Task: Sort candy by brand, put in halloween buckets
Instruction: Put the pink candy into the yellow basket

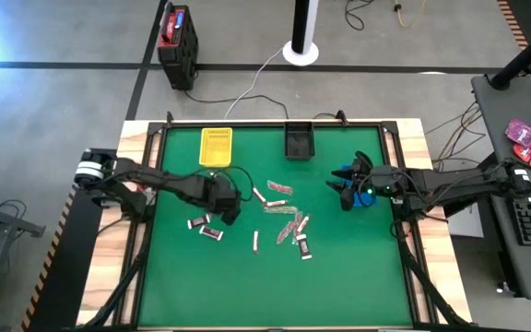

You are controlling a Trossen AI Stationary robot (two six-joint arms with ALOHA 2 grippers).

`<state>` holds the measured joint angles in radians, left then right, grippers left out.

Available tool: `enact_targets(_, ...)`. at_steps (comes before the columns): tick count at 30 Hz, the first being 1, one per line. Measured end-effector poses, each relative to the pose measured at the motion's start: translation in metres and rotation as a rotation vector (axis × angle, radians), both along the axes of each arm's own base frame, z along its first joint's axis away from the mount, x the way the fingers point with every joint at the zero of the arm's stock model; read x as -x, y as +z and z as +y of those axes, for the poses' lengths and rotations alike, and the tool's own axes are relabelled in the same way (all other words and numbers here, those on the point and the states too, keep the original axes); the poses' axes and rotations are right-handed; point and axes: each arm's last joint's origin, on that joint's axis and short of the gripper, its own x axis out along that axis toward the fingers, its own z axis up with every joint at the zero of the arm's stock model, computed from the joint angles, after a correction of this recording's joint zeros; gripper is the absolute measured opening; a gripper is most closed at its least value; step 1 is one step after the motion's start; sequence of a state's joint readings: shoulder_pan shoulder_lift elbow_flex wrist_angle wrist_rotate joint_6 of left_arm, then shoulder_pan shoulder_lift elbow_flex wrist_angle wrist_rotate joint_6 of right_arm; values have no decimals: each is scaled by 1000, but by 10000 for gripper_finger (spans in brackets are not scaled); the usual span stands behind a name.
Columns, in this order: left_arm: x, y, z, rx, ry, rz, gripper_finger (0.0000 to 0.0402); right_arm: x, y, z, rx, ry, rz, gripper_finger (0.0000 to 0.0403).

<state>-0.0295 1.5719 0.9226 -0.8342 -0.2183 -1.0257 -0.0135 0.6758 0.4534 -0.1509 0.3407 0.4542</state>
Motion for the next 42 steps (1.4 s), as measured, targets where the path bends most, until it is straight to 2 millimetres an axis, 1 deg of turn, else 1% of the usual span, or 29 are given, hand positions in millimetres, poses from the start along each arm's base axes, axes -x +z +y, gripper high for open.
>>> enact_targets(4,0,-2,6,-10,-14,21,88,0,0,0,-4,-1,-1,203)
enact_targets(7,-1,-5,7,-12,-29,32,112,0,0,0,-4,-2,-1,203)
enact_targets(12,-6,-12,7,-15,-64,46,126,0,0,0,-6,-2,-2,203)
enact_targets(19,-8,-18,7,-16,-68,58,121,0,0,0,-6,-2,-2,203)
enact_targets(32,-10,-26,15,-37,-74,94,77,0,0,0,0,0,1,203)
enact_targets(42,-14,-33,17,-37,-91,87,74,0,0,0,0,0,2,203)
